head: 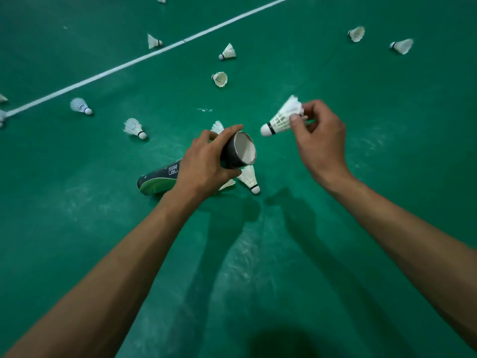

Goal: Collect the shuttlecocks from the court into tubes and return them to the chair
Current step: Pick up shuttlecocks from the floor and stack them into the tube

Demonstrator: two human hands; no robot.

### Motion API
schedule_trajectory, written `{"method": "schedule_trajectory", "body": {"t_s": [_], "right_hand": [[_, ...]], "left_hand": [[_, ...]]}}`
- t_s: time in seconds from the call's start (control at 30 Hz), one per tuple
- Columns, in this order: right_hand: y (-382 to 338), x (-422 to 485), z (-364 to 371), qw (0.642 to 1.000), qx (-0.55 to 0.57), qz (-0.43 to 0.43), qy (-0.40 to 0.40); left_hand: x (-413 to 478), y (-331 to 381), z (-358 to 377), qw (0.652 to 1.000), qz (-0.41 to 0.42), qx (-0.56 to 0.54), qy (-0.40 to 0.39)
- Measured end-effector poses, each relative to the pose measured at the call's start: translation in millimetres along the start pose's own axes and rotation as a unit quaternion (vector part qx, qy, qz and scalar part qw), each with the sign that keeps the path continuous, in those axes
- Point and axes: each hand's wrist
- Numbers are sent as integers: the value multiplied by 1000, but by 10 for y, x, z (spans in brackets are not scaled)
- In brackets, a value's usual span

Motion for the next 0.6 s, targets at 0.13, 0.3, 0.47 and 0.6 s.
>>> {"method": "schedule_trajectory", "body": {"t_s": [0.13,0.3,0.47,0.6], "right_hand": [[-552,-169,-61,990,16,-117,-72],[-709,-425,69,965,23,-69,-253],[-738,-270,-45,944,-71,-123,-299],[-953,-166,-208,970,-27,-186,-154]], "left_hand": [[-5,-37,-43,999,6,-17,45],[-22,6,-119,992,11,-79,94],[-93,-12,-214,992,56,-85,81],[-107,-33,-272,992,64,-73,82]]}}
Point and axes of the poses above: each hand's wrist, its own x-axis towards the middle knuckle, its own z-axis out of the palm, y = z × x, and after that the axes turned 2 degrees about y, right-handed
